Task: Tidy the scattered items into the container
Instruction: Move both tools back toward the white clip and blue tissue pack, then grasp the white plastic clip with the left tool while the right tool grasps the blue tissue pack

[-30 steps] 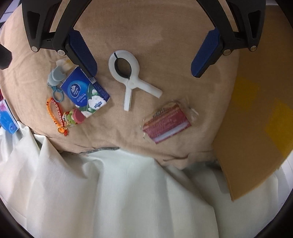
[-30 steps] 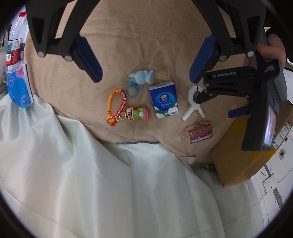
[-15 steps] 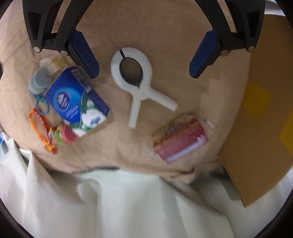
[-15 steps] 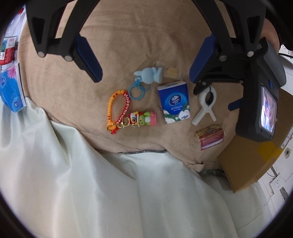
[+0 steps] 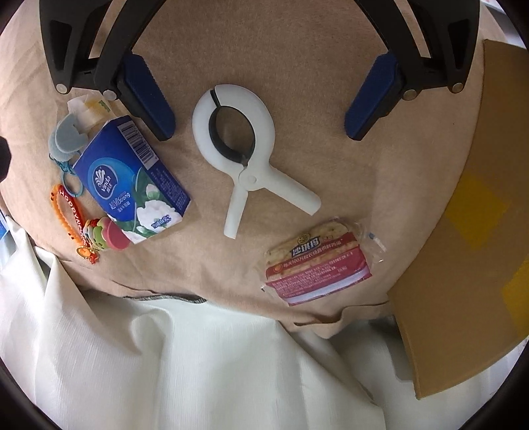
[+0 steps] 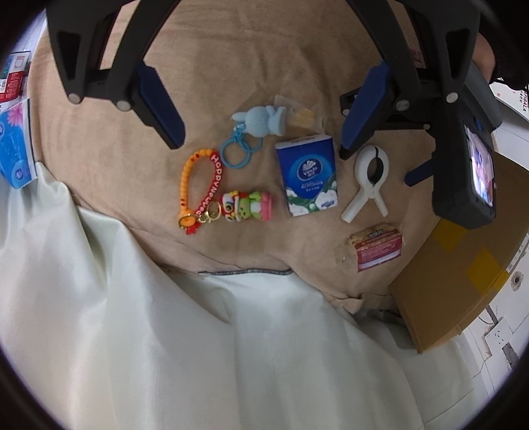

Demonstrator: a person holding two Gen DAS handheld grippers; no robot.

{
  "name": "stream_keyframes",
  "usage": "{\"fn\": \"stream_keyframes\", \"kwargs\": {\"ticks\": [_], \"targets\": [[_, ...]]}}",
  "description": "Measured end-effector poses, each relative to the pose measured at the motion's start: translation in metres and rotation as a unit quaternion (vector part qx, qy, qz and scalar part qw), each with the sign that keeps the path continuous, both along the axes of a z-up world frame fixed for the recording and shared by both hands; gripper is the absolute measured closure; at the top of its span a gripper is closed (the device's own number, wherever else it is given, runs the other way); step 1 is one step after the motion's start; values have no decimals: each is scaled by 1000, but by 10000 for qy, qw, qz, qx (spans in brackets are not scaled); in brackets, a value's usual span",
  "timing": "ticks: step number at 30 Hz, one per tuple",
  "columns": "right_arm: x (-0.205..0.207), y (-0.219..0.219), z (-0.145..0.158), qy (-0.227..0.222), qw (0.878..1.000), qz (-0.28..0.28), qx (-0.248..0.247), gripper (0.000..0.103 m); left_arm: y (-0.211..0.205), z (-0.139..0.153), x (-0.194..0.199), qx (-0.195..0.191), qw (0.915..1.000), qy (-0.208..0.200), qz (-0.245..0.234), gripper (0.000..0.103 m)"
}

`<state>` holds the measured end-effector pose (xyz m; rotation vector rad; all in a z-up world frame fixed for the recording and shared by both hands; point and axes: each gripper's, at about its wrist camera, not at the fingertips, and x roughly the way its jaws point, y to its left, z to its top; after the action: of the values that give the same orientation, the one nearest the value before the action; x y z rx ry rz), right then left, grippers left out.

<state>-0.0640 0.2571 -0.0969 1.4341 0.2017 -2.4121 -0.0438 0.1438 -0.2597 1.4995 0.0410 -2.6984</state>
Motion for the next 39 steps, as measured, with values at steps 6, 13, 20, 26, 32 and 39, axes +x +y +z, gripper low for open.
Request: {"fn": "stream_keyframes", "kwargs": {"ticks": [6,13,20,26,32,39], "targets": [[-7,-4,-8,-86,9999,31,54,5,-2,2,-8,13,9993,-312,-194,0],[-15,-13,-11,-121,9998,157,82,5,3,14,-2,46,9981,-98,-604,58],[-21,-30,-17,-208,9990,384,75,6,-8,16,-3,251,9966,-176,-759,58],[-27,-52,-30,-300,9976,568,238,7,-24,29,6,154,9969,-143,-759,58],[-34,-60,-45,-488,9971,524,260,18,-43,32,14,106,9972,-156,-722,58],[-35,-66,-62,-696,9952,551,405,46,-60,30,16,149,9981,-201,-571,58]]}}
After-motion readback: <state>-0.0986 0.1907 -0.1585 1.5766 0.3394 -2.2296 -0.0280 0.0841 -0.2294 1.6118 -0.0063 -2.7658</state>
